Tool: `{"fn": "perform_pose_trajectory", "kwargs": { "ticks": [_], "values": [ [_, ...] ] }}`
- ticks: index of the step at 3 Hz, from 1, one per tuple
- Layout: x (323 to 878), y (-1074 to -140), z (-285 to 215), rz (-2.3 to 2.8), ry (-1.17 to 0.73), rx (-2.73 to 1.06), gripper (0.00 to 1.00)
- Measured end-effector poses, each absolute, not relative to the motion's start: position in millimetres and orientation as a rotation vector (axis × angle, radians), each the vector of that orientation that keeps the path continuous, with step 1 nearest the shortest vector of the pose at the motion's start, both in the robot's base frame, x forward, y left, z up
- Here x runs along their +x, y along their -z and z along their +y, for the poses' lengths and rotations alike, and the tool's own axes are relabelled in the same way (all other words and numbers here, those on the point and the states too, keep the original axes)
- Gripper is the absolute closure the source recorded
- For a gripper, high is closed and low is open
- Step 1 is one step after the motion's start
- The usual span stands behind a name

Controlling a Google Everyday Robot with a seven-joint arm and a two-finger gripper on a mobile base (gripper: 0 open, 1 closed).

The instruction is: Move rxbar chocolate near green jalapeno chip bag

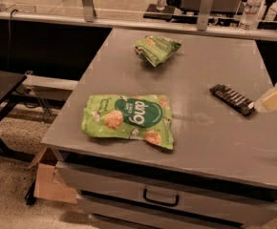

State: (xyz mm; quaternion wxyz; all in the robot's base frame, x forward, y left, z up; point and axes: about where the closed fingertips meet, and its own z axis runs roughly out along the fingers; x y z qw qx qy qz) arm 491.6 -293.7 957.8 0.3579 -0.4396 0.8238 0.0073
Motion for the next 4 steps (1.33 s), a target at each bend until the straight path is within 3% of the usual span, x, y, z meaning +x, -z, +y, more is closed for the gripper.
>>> {"fn": "perform_pose_trajectory", "kwargs": {
  "ticks": [2, 4],
  "values": [
    [525.9, -894.2, -326.1, 2.126, -0.174, -0.826, 0.00],
    [545.0, -839.2, -315.7, 2.126, -0.310, -0.800, 0.00]
  ]
}}
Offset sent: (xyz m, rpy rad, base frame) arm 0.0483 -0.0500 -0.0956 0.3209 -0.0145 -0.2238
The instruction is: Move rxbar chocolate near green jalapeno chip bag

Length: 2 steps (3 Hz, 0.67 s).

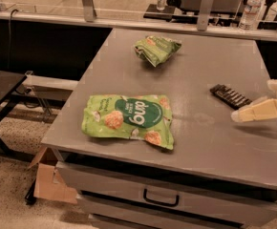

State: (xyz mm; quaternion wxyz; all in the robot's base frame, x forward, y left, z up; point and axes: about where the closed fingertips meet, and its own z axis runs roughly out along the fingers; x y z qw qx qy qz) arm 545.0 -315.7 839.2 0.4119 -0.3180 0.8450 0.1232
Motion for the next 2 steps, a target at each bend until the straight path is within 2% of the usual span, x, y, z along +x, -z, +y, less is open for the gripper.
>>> {"fn": "perform_pose_trajectory", "kwargs": {
  "ticks": [2],
  "values": [
    [553.8, -826.3, -303.3, 2.124, -0.358, -0.826, 0.50]
  ]
}}
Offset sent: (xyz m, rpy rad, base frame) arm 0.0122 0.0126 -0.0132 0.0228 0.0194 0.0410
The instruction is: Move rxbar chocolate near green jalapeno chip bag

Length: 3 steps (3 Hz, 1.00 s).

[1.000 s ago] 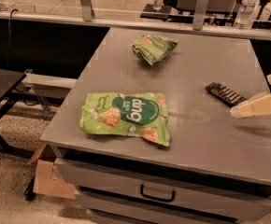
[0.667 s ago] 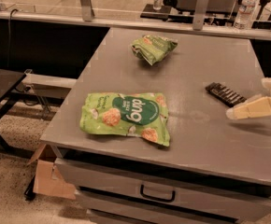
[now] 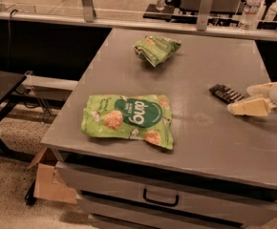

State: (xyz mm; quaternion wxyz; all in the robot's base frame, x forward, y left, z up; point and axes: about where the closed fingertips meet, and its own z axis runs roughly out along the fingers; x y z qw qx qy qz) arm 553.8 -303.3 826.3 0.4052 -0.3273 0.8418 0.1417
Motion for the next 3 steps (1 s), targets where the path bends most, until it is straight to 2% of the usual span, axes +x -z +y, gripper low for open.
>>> {"fn": "perform_pose_trajectory", "kwargs": {
  "ticks": [1, 2, 3],
  "values": [
    [567.4, -839.7, -291.9, 2.072, -0.383, -0.837, 0.81],
    [595.8, -857.0, -270.1, 2.012, -0.399, -0.868, 1.00],
    [635.2, -868.1, -238.1, 1.970, -0.414, -0.895, 1.00]
  ]
}}
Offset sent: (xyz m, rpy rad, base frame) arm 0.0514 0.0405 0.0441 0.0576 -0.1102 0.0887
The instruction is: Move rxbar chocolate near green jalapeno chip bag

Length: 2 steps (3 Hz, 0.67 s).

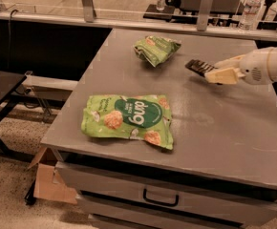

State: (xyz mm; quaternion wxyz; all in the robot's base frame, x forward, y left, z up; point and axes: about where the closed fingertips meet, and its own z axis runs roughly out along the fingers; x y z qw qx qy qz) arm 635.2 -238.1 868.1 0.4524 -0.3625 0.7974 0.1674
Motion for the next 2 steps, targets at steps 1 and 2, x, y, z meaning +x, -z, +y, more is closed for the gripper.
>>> {"fn": "perform_pose_trajectory", "kwargs": {
  "ticks": [1, 2],
  "values": [
    [671.4, -869.8, -203.2, 1.951, -0.450, -0.921, 1.00],
    [694.0, -871.0, -181.6, 1.939, -0.485, -0.938, 1.00]
  ]
}}
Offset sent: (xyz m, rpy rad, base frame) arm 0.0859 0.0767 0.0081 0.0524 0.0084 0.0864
